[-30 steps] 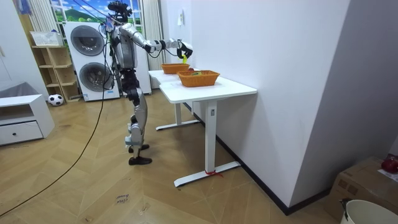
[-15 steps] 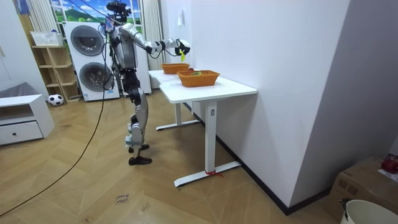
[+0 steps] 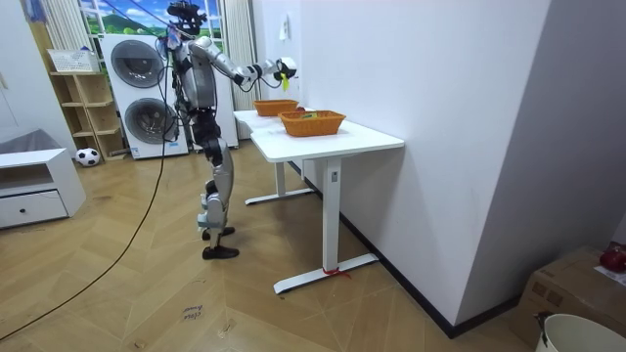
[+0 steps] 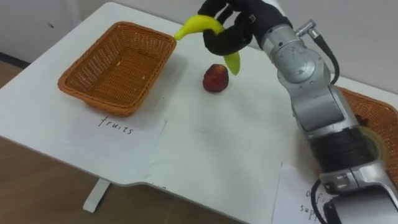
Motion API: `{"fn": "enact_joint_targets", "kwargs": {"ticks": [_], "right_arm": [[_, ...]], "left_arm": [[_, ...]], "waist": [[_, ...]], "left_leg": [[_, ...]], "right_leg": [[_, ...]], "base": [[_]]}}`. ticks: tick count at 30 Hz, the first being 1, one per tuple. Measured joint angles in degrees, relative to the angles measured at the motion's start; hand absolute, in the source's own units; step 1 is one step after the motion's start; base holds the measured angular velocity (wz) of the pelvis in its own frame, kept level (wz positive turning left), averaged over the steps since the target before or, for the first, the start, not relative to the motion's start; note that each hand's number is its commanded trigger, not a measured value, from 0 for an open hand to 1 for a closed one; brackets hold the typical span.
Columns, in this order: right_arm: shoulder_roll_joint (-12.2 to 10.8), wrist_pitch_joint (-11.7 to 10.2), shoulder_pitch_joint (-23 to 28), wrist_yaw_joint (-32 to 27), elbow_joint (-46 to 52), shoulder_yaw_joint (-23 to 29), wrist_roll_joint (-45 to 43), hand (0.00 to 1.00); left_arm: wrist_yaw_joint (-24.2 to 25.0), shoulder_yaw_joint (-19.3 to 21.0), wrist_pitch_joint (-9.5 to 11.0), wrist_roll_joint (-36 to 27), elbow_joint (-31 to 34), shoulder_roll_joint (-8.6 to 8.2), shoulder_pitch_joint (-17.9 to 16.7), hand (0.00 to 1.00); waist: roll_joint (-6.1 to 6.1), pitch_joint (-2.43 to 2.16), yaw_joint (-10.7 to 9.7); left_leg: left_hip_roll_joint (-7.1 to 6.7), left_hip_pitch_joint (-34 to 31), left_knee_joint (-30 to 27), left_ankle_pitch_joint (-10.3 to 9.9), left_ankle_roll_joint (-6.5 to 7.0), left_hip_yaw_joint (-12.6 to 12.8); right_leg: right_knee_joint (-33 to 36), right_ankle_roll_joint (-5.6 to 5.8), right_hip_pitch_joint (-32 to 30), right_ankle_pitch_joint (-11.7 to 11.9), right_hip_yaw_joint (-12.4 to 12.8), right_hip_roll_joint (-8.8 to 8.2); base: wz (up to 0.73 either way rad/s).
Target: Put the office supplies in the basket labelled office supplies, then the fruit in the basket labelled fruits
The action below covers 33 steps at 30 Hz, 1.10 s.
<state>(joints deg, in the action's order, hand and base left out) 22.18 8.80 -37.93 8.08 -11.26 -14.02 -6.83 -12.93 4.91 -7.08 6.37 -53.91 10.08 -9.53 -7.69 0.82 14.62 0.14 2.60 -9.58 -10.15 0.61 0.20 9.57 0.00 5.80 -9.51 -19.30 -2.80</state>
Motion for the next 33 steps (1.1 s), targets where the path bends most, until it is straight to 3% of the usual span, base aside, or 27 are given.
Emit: {"fn": "enact_joint_targets", "kwargs": {"ticks": [4, 8, 19, 26, 33], "right_arm": [[-1.40, 0.00, -1.56, -0.02, -1.60, -0.02, -0.05, 1.00], [-1.42, 0.01, -1.92, -1.49, -1.81, -0.09, 1.77, 1.00], [-1.41, -0.04, -2.16, -5.74, -1.95, -0.76, 6.43, 1.00], [-1.47, -0.03, -8.27, -6.25, -8.50, -5.91, 6.66, 1.00], [-1.47, -0.05, -9.03, -7.21, -8.92, -7.40, 6.63, 1.00]], "left_arm": [[0.16, -0.64, -0.05, 0.00, -0.05, -0.02, -0.26, 0.00], [0.08, -0.55, -0.45, 0.16, 0.63, 0.09, -1.43, 0.00], [-0.35, -0.52, -1.04, 0.69, 0.48, 0.29, -3.33, 0.00], [-0.19, -0.57, -1.72, 2.97, 1.12, 0.21, -3.52, 0.00], [-0.05, -0.53, -1.74, 3.29, 0.94, 0.22, -3.81, 0.00]], "waist": [[0.12, 0.04, 0.47], [0.02, -0.33, 2.10], [-0.01, -0.29, 3.98], [-0.22, -0.27, 4.67], [-0.84, -0.19, 6.49]], "left_leg": [[-0.04, -0.42, -0.03, 0.00, 0.00, -0.81], [-0.07, -1.08, -0.09, 0.01, -0.01, -0.92], [-0.04, -1.06, -0.22, 0.02, 0.01, -2.18], [-0.06, -2.24, -0.81, 0.00, -0.01, -2.41], [-0.30, -2.20, -1.24, 0.00, -0.01, -3.01]], "right_leg": [[0.02, 0.00, -0.05, 0.00, -1.30, -0.02], [0.00, 0.00, -0.68, 0.00, -2.67, -0.11], [-0.07, 0.24, 0.05, -0.15, -4.74, -0.67], [0.08, 0.54, -0.11, -0.34, -6.87, -0.94], [0.11, 0.54, 0.20, -0.34, -7.49, -0.78]], "base": [[0.10], [0.00], [0.07], [0.05], [0.06]]}}
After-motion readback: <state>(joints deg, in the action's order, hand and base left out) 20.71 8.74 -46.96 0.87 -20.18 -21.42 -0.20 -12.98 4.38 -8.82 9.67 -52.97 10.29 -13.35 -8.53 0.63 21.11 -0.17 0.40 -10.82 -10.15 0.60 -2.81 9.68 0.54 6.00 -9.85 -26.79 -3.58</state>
